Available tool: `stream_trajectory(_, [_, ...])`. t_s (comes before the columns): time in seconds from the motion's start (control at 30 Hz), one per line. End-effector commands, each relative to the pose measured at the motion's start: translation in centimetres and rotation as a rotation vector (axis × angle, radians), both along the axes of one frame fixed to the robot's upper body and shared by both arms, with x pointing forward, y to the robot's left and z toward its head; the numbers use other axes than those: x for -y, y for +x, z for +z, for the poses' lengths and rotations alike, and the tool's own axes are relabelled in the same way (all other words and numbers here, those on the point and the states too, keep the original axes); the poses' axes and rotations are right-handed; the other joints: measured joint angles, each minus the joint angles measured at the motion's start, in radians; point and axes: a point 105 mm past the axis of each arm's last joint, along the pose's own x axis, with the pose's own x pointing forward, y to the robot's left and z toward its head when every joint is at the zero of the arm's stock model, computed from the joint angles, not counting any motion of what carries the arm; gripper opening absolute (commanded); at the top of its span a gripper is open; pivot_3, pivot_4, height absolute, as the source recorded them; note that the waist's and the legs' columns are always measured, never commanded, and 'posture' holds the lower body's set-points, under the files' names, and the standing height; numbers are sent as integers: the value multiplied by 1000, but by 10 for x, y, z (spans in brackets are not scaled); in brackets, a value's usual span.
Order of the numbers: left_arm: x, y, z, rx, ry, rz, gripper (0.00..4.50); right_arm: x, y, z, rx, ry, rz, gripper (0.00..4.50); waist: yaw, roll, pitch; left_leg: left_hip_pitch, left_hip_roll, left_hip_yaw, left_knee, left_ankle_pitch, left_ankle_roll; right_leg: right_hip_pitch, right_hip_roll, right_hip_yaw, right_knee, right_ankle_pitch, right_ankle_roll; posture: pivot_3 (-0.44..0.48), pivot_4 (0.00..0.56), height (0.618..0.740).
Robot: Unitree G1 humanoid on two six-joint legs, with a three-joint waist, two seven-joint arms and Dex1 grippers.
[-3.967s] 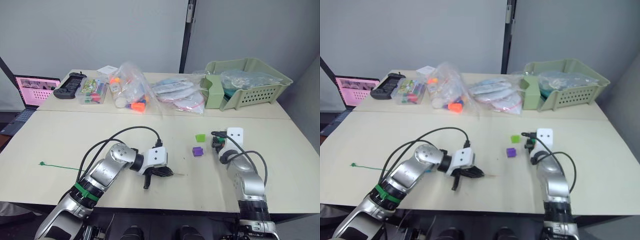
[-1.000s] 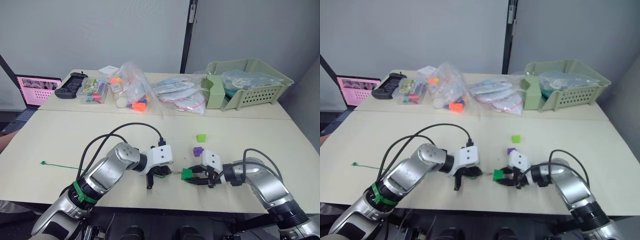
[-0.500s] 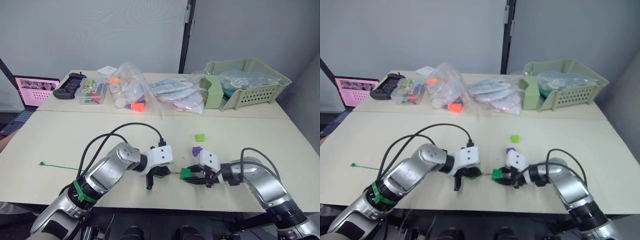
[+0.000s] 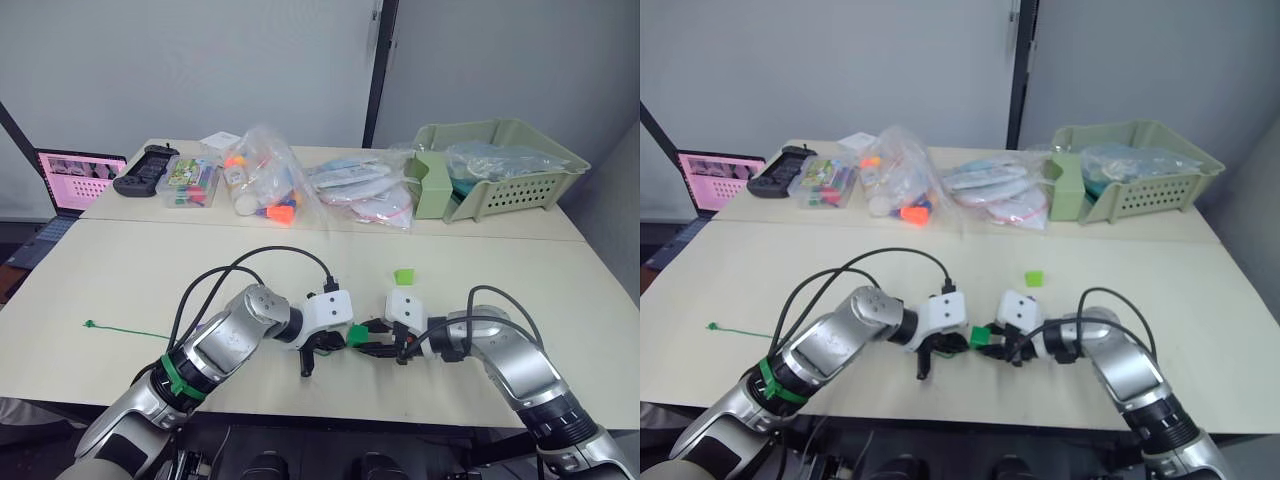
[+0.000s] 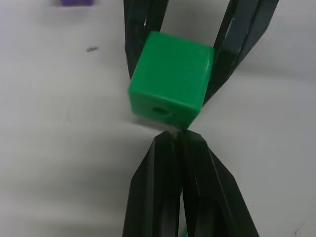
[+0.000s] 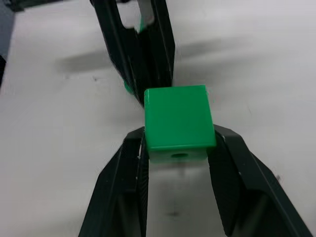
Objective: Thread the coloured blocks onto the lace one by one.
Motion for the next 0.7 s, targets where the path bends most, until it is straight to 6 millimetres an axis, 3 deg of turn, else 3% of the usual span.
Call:
stream_trajectory(0.03, [14,-12,17,25,-60,-102,0,-2,-4,-7,-19,-22,11,1181,-1,0,0,0,0,0,0,0,0,0,0,0,0,0,0,0,150,740])
stream_trajectory(0.7, [-19,-2,14,44,-32,-55,0,25,-12,-22,-67,-82,-12,1181,-5,0,0,1,1,0,0,0,0,0,1,0,0,0,0,0,150,740])
